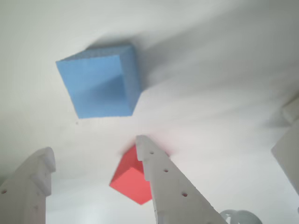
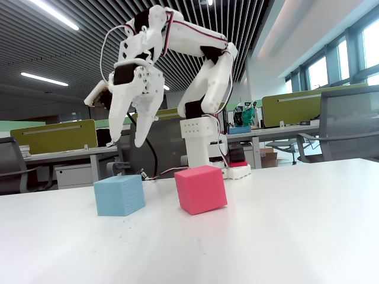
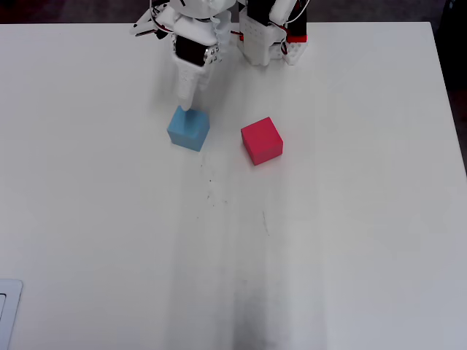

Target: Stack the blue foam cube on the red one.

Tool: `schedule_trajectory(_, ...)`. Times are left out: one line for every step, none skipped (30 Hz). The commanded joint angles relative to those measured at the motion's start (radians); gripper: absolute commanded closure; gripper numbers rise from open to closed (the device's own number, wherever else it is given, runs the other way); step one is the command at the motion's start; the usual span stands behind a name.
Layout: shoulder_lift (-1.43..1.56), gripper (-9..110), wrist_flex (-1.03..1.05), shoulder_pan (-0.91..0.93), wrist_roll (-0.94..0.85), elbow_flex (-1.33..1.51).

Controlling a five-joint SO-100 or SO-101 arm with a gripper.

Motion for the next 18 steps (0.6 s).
schedule_trajectory(-0.061, 59, -0.009, 0.017, -0.012, -0.074)
schedule_trajectory(-0.084, 58, -0.009, 0.018, -0.012, -0.087)
schedule_trajectory(-0.109, 58, -0.011, 0.018, -0.008, -0.104)
schedule_trajectory(-0.132, 58, -0.012, 0.02, -0.005, -0.12)
schedule_trajectory(-0.153, 58, -0.012, 0.02, -0.005, -0.135)
schedule_trajectory(-0.173, 57, -0.015, 0.02, -0.003, -0.147)
schedule_trajectory(-0.192, 57, -0.015, 0.018, -0.002, -0.16)
schedule_trajectory(-0.209, 56, -0.015, 0.017, -0.002, -0.167)
schedule_trajectory(-0.222, 55, -0.015, 0.015, -0.002, -0.173)
schedule_trajectory(-0.235, 53, -0.014, 0.015, -0.002, -0.176)
schedule_trajectory(-0.247, 52, -0.014, 0.014, -0.002, -0.179)
schedule_trajectory(-0.259, 51, -0.012, 0.014, -0.003, -0.184)
schedule_trajectory(-0.272, 49, -0.012, 0.015, -0.006, -0.187)
schedule_trajectory(-0.282, 48, -0.012, 0.015, -0.009, -0.192)
schedule_trajectory(-0.293, 47, -0.012, 0.017, -0.009, -0.195)
schedule_trajectory(-0.304, 46, -0.012, 0.017, -0.011, -0.199)
schedule_trajectory(-0.314, 46, -0.012, 0.017, -0.012, -0.202)
schedule_trajectory(-0.325, 46, -0.012, 0.017, -0.012, -0.207)
